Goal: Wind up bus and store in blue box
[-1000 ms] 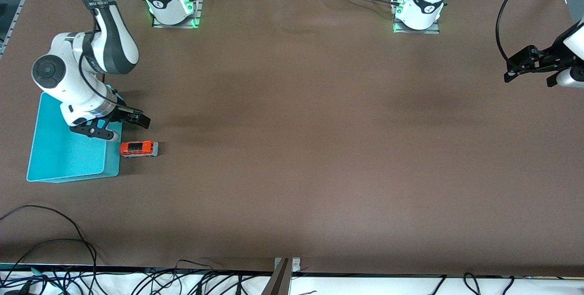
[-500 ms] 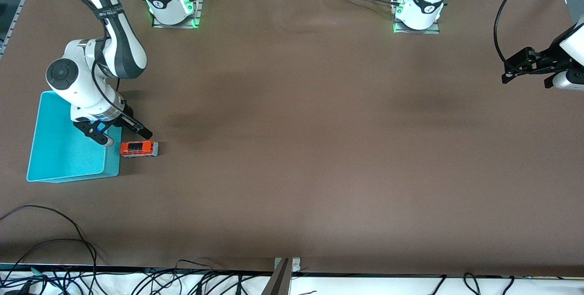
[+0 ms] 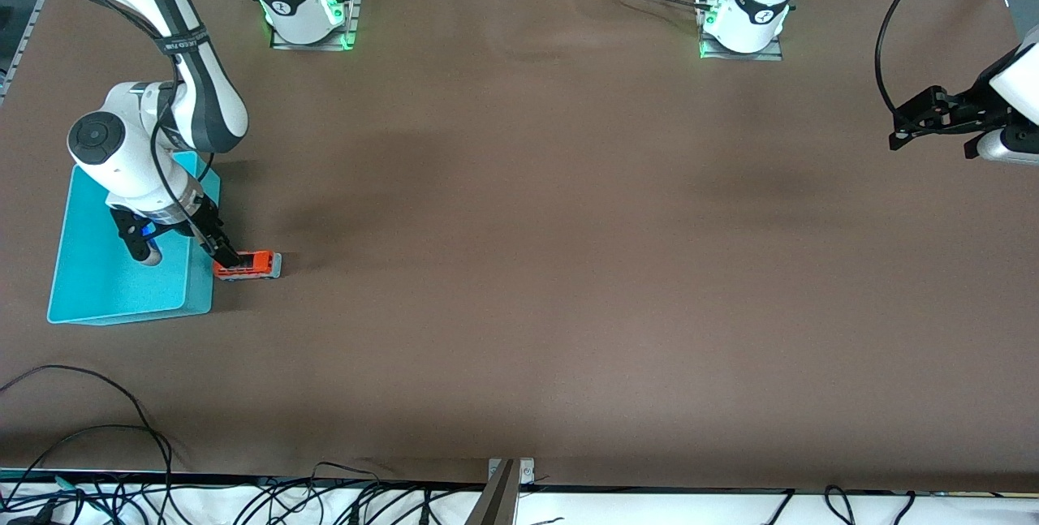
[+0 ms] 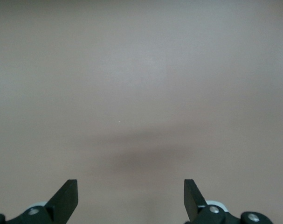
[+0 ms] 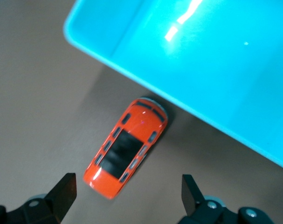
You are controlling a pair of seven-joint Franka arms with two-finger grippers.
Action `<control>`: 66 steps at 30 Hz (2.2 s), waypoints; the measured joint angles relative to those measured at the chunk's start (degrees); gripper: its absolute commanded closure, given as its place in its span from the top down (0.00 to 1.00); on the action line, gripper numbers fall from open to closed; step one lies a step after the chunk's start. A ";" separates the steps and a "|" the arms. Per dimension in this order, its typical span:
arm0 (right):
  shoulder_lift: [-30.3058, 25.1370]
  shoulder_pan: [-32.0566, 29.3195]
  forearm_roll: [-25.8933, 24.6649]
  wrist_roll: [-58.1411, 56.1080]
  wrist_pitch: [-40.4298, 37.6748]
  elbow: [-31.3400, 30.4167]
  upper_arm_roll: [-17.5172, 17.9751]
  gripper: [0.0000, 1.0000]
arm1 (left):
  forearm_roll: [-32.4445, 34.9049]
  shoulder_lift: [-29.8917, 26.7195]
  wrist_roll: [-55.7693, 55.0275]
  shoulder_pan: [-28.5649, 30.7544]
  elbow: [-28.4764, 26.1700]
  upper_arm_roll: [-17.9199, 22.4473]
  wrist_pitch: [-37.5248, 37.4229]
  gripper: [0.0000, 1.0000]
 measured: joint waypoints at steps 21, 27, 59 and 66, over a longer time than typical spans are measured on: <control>5.94 -0.29 -0.05 6.02 5.13 0.02 0.02 1.00 | 0.00 1.16 0.00 -0.28 0.00 0.00 -0.03 1.00; 6.92 -0.30 -0.05 6.12 6.61 0.20 0.02 1.00 | 0.00 1.16 0.00 -0.28 0.00 0.00 -0.03 1.00; 10.43 -0.45 -1.49 6.12 7.83 3.00 0.39 0.00 | 0.00 1.16 0.00 -0.28 0.00 0.00 -0.03 1.00; 11.39 -0.45 -4.72 6.15 8.05 3.65 0.55 0.00 | 0.00 1.16 0.00 -0.28 0.00 0.00 -0.03 1.00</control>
